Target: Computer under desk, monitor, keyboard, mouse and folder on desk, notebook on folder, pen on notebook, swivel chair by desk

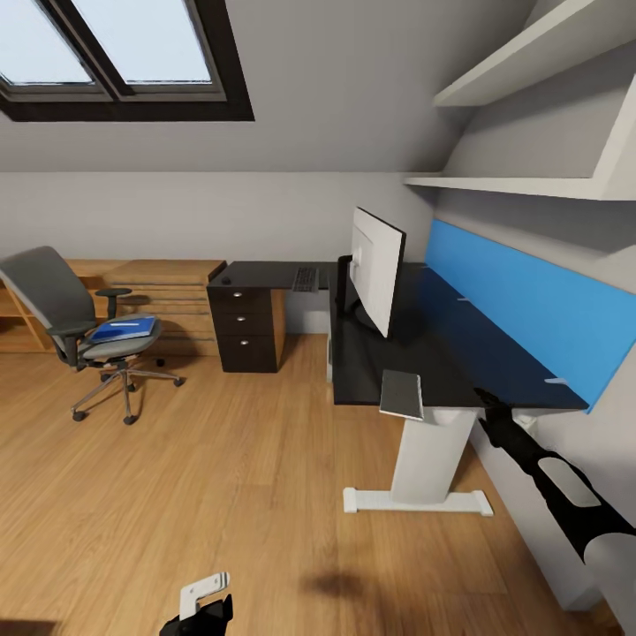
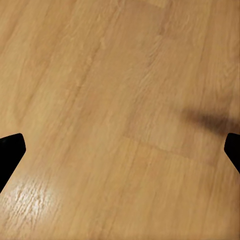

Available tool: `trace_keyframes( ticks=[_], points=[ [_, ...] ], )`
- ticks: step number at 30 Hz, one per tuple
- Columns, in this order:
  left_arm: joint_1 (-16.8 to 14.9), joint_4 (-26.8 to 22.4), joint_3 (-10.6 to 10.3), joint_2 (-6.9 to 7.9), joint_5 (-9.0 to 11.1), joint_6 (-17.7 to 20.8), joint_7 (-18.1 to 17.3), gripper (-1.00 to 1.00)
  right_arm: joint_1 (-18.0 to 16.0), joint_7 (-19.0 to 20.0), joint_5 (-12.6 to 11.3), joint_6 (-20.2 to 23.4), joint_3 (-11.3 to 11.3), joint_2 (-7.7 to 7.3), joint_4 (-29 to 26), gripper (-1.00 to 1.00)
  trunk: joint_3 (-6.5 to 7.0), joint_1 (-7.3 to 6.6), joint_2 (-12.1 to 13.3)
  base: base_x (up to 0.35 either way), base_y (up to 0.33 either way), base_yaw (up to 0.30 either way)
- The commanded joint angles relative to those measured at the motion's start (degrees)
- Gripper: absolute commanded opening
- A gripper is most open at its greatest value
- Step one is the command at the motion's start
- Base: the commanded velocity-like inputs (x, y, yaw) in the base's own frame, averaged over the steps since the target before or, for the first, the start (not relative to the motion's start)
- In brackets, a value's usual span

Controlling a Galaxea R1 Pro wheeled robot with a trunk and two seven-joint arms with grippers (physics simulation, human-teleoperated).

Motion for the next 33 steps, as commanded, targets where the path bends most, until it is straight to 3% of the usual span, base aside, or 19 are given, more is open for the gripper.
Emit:
trace_keyframes(
  ticks=[1,18,24,33],
  points=[
    [0.0,-0.1,-0.3,0.07,0.3,0.2,0.5,1.00,0.0,0.1,-0.4,0.2,0.1,-0.01,0.3,1.00,-0.24,0.22,-0.4,0.000,0.000,0.000],
    [0.0,-0.1,-0.2,0.13,0.3,0.2,0.6,1.00,0.0,0.2,2.2,0.2,1.1,1.50,1.5,1.00,-3.29,3.96,-7.3,0.000,0.000,0.000],
    [0.0,-0.1,-0.2,0.13,0.3,0.2,0.6,1.00,0.3,3.2,2.6,0.8,1.5,1.99,1.4,1.00,-4.37,5.27,-9.7,0.000,0.000,0.000],
    [0.0,-0.1,-0.2,0.13,0.3,0.2,0.6,1.00,0.3,8.6,2.6,5.0,1.5,2.03,1.4,1.00,-5.99,7.25,-13.3,0.000,0.000,0.000]
  ],
)
